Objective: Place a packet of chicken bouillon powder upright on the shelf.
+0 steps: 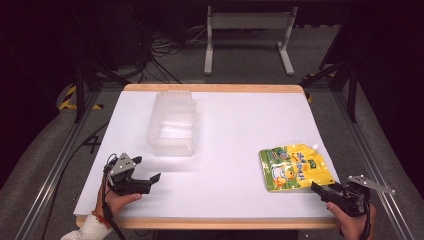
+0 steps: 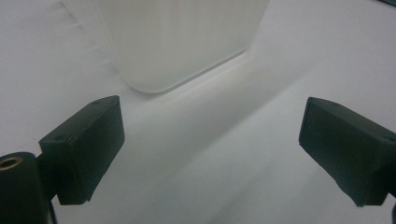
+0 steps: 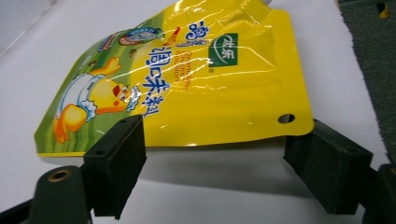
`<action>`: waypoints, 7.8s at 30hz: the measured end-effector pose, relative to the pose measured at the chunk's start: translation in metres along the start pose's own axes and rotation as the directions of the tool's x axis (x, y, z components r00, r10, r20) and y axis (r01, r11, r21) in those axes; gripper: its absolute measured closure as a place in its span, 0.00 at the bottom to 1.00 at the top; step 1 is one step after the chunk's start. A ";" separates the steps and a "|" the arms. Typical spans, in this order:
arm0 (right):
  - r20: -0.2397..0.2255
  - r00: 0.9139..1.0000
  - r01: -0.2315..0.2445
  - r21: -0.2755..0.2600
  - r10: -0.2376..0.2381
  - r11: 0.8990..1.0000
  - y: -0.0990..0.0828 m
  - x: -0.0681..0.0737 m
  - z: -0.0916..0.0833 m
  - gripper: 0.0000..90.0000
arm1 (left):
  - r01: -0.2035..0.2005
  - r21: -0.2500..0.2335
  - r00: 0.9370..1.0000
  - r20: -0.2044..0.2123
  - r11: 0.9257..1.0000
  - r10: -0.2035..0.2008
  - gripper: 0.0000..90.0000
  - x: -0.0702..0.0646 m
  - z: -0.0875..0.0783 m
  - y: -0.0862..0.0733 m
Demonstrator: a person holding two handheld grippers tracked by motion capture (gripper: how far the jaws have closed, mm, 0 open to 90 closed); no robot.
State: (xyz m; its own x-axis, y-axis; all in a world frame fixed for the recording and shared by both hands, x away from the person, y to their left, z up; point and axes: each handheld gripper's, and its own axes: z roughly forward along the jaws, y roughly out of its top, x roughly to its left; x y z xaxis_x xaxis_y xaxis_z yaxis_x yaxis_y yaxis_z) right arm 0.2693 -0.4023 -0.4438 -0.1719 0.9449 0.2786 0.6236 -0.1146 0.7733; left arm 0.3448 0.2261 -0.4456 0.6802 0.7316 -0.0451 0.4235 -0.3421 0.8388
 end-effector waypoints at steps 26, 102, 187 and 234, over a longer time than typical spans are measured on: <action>-0.258 0.956 -0.141 0.005 0.137 0.990 0.022 0.004 0.030 0.38 | -0.064 0.054 0.997 0.039 0.997 0.062 0.09 -0.009 0.006 -0.002; -0.322 0.800 0.400 -0.344 -0.507 0.849 0.131 0.173 0.077 1.00 | -0.051 0.085 0.999 0.008 0.995 0.051 0.10 -0.010 -0.013 -0.020; -0.397 0.724 0.458 -0.334 -0.564 0.824 0.167 0.341 0.211 1.00 | -0.055 0.059 0.998 0.043 0.997 0.053 0.09 -0.008 -0.017 -0.022; -0.355 0.708 0.557 -0.250 -0.610 0.792 0.165 0.323 0.209 0.86 | -0.068 0.071 0.997 0.048 0.995 0.065 0.09 -0.008 -0.016 -0.022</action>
State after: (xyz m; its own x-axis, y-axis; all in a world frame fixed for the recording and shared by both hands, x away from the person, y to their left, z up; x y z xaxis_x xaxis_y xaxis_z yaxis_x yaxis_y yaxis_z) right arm 0.4761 -0.0518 -0.3447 -0.7731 0.6302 -0.0726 0.2074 0.3592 0.9099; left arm 0.3207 0.2376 -0.4546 0.7339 0.6791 -0.0167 0.4177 -0.4318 0.7994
